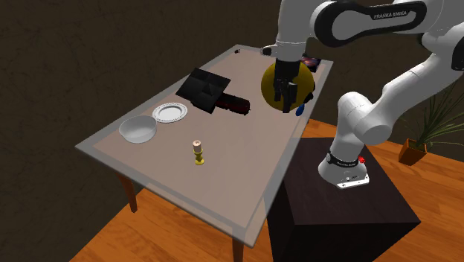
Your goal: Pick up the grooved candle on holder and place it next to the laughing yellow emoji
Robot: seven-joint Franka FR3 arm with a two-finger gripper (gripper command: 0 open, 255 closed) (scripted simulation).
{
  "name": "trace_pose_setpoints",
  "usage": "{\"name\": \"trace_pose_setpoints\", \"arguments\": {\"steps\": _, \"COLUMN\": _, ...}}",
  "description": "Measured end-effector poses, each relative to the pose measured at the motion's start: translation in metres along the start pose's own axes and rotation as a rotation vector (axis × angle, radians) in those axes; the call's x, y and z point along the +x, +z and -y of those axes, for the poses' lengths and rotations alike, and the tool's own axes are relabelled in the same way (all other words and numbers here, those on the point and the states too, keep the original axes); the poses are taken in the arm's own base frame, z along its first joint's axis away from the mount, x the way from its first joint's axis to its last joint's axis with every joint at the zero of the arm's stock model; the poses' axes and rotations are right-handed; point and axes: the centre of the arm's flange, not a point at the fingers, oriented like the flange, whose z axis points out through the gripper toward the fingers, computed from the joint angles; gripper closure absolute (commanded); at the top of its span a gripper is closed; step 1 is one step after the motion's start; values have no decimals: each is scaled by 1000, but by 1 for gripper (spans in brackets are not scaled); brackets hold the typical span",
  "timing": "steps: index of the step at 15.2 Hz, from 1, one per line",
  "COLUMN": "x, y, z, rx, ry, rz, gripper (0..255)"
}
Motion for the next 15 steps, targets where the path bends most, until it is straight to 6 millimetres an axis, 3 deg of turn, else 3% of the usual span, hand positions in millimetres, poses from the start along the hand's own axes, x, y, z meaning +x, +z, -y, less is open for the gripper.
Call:
{"name": "trace_pose_setpoints", "arguments": {"steps": 4, "x": 20, "y": 15, "z": -7, "rx": -7, "ry": -10, "rz": -4, "gripper": 0}}
{"name": "trace_pose_setpoints", "arguments": {"steps": 15, "x": 134, "y": 87, "z": -38, "rx": -45, "ry": -60, "rz": -33, "gripper": 0}}
